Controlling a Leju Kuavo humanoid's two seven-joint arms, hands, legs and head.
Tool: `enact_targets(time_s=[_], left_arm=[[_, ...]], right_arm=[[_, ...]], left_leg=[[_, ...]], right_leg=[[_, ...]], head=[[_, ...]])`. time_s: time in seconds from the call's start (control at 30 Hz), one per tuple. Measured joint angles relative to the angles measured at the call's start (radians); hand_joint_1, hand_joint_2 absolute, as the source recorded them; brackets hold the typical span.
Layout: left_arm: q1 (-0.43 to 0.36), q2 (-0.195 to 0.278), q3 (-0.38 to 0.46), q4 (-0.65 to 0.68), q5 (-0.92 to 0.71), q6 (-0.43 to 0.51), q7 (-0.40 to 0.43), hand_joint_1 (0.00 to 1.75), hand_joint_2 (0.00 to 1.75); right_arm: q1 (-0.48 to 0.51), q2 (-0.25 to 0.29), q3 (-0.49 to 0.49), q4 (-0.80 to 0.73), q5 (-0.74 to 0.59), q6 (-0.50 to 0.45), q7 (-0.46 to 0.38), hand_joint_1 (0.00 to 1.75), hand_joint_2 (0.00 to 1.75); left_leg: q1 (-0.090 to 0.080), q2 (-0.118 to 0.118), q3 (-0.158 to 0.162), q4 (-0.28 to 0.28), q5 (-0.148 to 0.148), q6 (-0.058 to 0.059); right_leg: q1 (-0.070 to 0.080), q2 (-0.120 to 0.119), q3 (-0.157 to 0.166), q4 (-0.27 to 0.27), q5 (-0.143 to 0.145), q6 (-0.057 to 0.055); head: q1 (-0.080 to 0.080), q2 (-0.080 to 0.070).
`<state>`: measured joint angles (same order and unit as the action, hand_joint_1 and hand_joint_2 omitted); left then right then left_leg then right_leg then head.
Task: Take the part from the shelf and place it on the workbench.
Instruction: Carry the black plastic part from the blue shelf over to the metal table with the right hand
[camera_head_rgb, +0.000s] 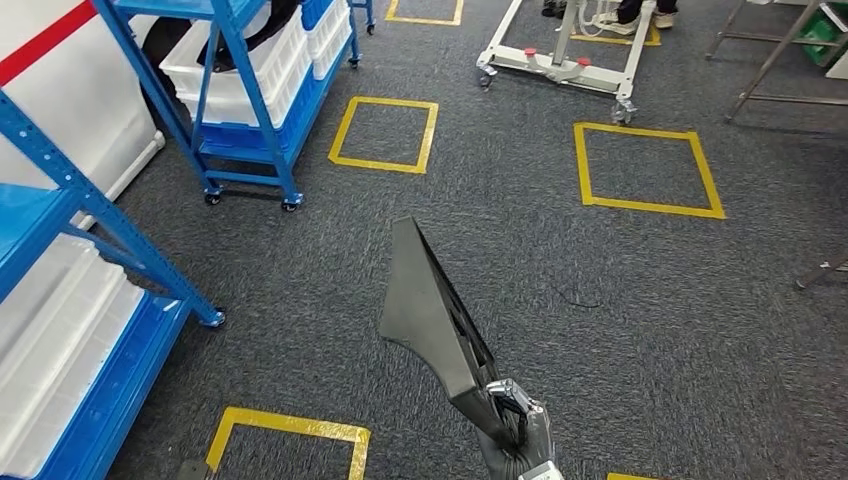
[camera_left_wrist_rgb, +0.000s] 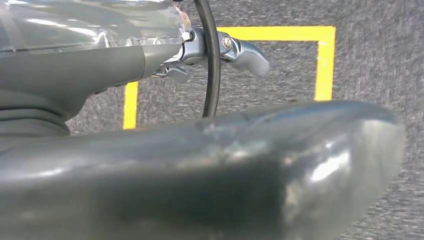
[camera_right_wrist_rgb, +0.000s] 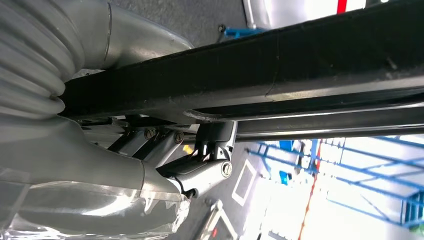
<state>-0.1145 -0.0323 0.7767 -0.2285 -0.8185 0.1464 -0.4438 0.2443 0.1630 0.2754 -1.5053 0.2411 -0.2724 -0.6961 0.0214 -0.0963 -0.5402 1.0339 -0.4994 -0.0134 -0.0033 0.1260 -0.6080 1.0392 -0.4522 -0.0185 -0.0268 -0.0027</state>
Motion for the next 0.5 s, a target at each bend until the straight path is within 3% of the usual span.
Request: enact_targets(time_s=[0.07,0.13,0.2,0.27,0.3,0.33,0.37,0.43,0.5], left_arm=[[-0.003,-0.001,0.000,0.000,0.000,0.000,0.000,0.00,0.00],[-0.007,-0.002,0.000,0.000,-0.001,0.000,-0.001,0.00,0.00],[-0.006,-0.002,0.001,0.000,-0.001,0.000,-0.001,0.00,0.00],[-0.002,-0.002,0.001,0.000,-0.001,0.000,-0.001,0.00,0.00],[-0.002,-0.002,0.001,0.000,-0.001,0.000,-0.001,0.00,0.00],[-0.003,-0.002,0.001,0.000,-0.001,0.000,-0.001,0.00,0.00],[-0.004,-0.002,0.001,0.000,-0.001,0.000,-0.001,0.00,0.00],[-0.007,-0.002,0.001,0.000,-0.006,0.000,-0.001,0.00,0.00],[-0.008,-0.003,0.001,0.000,-0.016,0.000,0.001,0.00,0.00]], right_arm=[[0.003,0.000,0.000,-0.002,0.001,0.000,0.000,1.75,1.75],[0.005,-0.001,0.000,-0.004,0.002,0.000,0.000,1.75,1.75],[0.002,-0.001,0.001,-0.006,0.003,0.000,0.000,1.75,1.75],[0.002,-0.001,0.001,-0.007,0.003,0.000,0.000,1.75,1.75],[0.003,-0.002,0.001,-0.007,0.003,0.000,0.000,1.75,1.75],[0.004,-0.002,0.001,-0.007,0.003,0.000,0.000,1.75,1.75],[0.004,-0.002,0.001,-0.007,0.003,0.000,0.000,1.75,1.75],[0.003,-0.002,0.001,-0.008,0.003,0.000,0.000,1.75,1.75],[0.002,-0.002,0.001,-0.012,0.004,0.000,0.000,1.75,1.75]], left_leg=[[-0.001,0.022,0.003,-0.007,0.004,0.009],[0.001,0.050,0.006,-0.017,0.013,0.023],[-0.003,0.083,0.007,-0.023,0.016,0.033],[-0.007,0.117,0.006,-0.023,0.015,0.036],[-0.008,0.132,0.006,-0.023,0.014,0.036],[-0.009,0.147,0.007,-0.023,0.012,0.036],[-0.009,0.160,0.009,-0.023,0.010,0.034],[-0.011,0.183,0.015,-0.022,0.005,0.026],[-0.014,0.201,0.021,-0.022,-0.001,0.016]], right_leg=[[-0.003,0.019,-0.009,-0.001,0.007,0.013],[0.000,-0.023,-0.027,0.030,-0.013,0.021],[0.001,-0.092,-0.080,0.136,-0.073,0.026],[-0.004,-0.115,-0.138,0.254,-0.120,0.031],[-0.006,-0.119,-0.146,0.272,-0.119,0.033],[-0.008,-0.123,-0.132,0.250,-0.099,0.034],[-0.008,-0.133,-0.099,0.192,-0.068,0.033],[-0.002,-0.175,-0.019,0.051,-0.021,0.024],[0.009,-0.196,0.013,-0.010,-0.013,0.014]], head=[[0.000,0.000],[0.000,0.000],[0.000,0.000],[0.000,0.000],[0.000,0.000],[0.000,0.000],[0.000,0.000],[0.000,0.000],[0.000,0.000]])
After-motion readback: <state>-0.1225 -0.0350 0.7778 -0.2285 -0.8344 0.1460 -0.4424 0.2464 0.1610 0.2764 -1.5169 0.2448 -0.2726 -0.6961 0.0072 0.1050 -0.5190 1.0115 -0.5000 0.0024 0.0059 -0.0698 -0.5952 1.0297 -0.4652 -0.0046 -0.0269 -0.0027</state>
